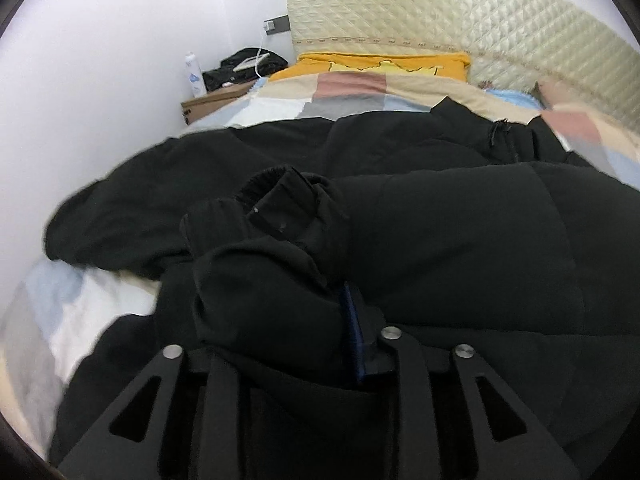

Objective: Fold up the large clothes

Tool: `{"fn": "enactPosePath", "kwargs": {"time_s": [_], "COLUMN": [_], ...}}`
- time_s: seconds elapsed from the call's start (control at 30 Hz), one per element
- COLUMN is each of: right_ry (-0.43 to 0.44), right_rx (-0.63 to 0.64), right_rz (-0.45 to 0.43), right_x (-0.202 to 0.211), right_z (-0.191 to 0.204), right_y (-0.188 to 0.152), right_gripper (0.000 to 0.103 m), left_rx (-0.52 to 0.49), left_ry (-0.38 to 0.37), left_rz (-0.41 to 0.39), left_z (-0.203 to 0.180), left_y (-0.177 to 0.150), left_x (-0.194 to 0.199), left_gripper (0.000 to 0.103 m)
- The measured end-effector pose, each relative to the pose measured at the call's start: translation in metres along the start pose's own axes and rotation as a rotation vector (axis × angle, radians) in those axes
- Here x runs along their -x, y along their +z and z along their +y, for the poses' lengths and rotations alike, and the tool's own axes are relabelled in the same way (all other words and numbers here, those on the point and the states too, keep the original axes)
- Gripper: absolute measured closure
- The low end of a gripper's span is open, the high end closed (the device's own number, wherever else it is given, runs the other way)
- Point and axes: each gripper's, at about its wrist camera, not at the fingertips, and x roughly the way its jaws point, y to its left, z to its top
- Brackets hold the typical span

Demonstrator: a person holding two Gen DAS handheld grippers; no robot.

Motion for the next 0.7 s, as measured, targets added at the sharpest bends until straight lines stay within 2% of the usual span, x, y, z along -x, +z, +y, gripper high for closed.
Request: {"fn": "enactPosePath", "kwargs": {"time_s": [0.07, 0.13, 0.17, 0.33, 0.43, 0.6, 0.7], "right_ry": [0.046, 0.086, 0.096, 0.106, 0.058, -0.024, -0.061], "right_rx": [0.002, 0.02, 0.024, -0.008, 0.015, 0.048, 0.044], "right_rz": [0.007, -0.006, -0.015, -0.071, -0.122, -0.186, -0.226], "right_x": [0.008, 0.021, 0.027, 0.067, 0.094, 0.138, 0.17], "right_z": [0.001, 0.005, 0.008, -0.001, -0.01, -0.032, -0.045], "right_y": [-0.003, -0.005, -0.007, 0.002, 0.009, 0.016, 0.019], "right_gripper": [0.055, 0.027, 0.022, 0.022, 0.022, 0.022, 0.022], "left_rx": [-0.009, -0.011, -0.014, -0.048, -0.033, -0.033, -0.067], "left_ry": [-0.003, -0.007, -0.017, -0.034, -0.057, -0.054, -0.046], "left_rz": [0.004, 0.006, 0.004, -0.011, 0.001, 0.006, 0.031], "left_z": [-0.001, -0.002, -0.003, -0.009, -0.009, -0.011, -0.014], "left_y": [-0.001, -0.001, -0.001, -0.002, 0.001, 0.002, 0.002], "left_x": [0.0, 0.0, 0.001, 0.007, 0.006, 0.005, 0.004], "left_gripper": [0.001, 0.001, 0.001, 0.001, 0.001, 0.001, 0.001]}}
